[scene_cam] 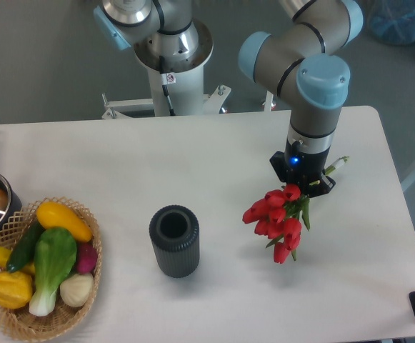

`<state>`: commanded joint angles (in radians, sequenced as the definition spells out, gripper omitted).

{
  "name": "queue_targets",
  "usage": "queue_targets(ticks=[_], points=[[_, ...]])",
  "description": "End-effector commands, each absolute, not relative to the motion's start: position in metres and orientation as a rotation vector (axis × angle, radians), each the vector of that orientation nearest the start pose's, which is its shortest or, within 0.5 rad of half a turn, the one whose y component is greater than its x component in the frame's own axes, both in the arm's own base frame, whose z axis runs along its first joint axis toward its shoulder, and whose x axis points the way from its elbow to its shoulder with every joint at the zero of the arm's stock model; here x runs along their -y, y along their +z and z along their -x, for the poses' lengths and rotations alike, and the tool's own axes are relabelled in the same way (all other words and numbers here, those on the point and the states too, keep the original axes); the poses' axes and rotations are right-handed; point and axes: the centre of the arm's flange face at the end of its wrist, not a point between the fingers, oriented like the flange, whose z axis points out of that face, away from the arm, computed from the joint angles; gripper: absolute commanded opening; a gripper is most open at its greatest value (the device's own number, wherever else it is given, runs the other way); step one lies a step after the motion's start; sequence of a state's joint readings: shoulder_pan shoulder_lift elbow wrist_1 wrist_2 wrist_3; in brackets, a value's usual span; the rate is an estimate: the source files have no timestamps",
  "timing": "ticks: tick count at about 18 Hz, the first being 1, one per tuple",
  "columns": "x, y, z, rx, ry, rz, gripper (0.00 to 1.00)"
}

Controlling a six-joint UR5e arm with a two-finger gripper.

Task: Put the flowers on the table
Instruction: 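Lower the held red tulips toward the table beside the black vase, then open the gripper to release the tulips onto the table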

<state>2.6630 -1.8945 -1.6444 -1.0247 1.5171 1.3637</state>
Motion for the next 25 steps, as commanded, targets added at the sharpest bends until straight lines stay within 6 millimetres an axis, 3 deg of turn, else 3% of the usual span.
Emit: queue_targets(ticks=[10, 14, 16, 18, 19, 21, 25], points=[[-0.419, 0.299, 0.467, -0.441, 0.113, 3.025, 0.0], [-0.436, 0.283, 0.456, -0.49, 0.07, 3.03, 0.0], [-0.435, 0.279, 0.454, -0.493, 0.05, 3.039, 0.1], [-0.433, 0.274, 0.45, -0.494, 0.035, 3.043, 0.3], [-0.432, 0.273, 0.449, -0.493, 0.036, 3.041, 0.45], [-0.433, 0.276, 0.449, -0.49, 0.05, 3.034, 1.0], [-0.433, 0.276, 0.449, -0.492, 0.048, 3.028, 1.0]])
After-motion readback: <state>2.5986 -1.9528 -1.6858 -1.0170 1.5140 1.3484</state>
